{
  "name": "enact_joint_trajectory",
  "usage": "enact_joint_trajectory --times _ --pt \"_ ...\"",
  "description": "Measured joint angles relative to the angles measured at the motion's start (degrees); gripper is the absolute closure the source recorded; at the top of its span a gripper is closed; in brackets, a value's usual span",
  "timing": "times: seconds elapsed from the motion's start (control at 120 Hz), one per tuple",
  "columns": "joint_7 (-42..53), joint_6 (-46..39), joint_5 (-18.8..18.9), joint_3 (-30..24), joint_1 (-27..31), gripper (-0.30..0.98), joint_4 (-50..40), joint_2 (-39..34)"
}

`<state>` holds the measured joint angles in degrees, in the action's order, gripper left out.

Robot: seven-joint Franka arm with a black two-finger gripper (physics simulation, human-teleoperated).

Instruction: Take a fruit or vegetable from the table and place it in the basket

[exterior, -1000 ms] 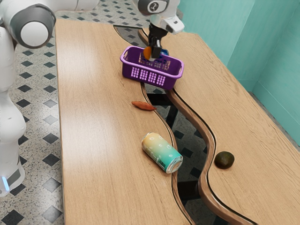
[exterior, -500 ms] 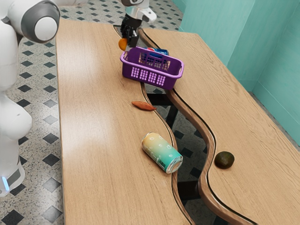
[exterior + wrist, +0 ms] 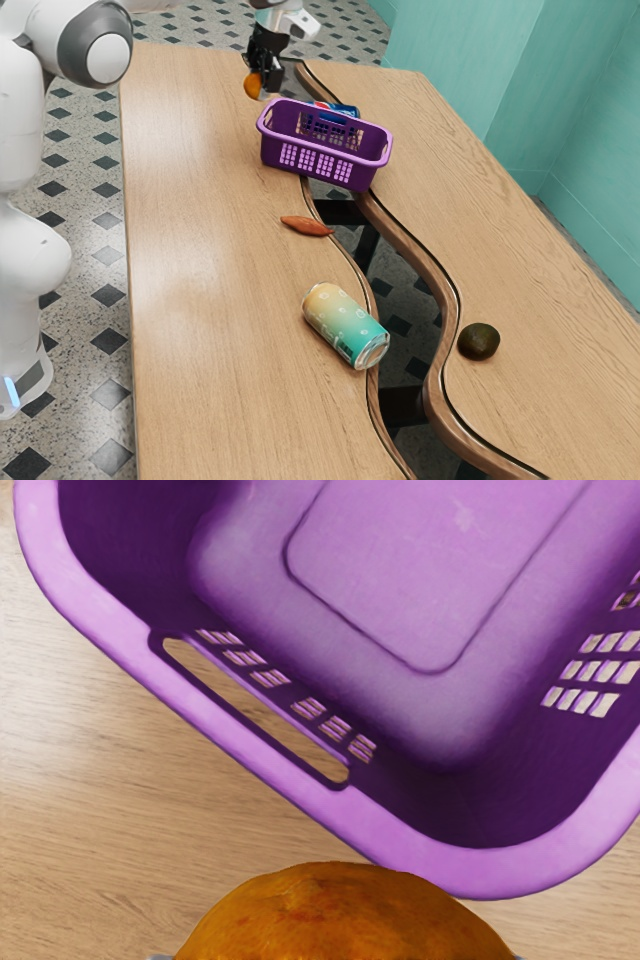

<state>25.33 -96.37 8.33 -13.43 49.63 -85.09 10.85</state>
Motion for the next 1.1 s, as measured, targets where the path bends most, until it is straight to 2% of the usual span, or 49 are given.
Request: enact_joint_trajectory --times 0.117,0.2,0.258,0.425,0.517,0.633,0.792,0.842,0.883,0.967,1.008,1.05,1.1 --pt "0.78 -1.89 0.05 -1.33 0.33 0.36 0.35 0.71" --pt "1.36 -2.86 0.47 -9.53 6.94 0.37 1.79 2.91" --pt "1.72 -3.33 0.79 -12.2 9.08 0.36 2.28 3.94" --pt "2.52 -4.1 2.82 -17.83 11.15 0.37 4.91 7.31" --pt "2.83 -4.32 3.92 -19.09 11.39 0.36 5.41 8.01" --pt "3.34 -4.33 4.31 -19.35 11.46 0.16 5.5 8.13" --pt "3.84 -4.26 4.4 -19.51 11.09 0.05 5.34 7.46" --pt "3.51 -3.64 4.39 -19.49 8.88 0.03 4.94 4.89" --pt "2.89 -2.34 4.47 -19.43 3.9 0.03 4.79 1.54" --pt "0.19 0.13 5.62 -19.56 -12.64 0.01 4.75 -2.64" --pt "-1.29 1.22 7.13 -22.13 -18.55 0.01 4.74 -3.09" --pt "-2.67 2.1 8.33 -24.21 -22.24 0.01 4.74 -2.62" --pt "-4.22 2.95 9.21 -25.17 -23.11 0.01 4.79 -1.69"
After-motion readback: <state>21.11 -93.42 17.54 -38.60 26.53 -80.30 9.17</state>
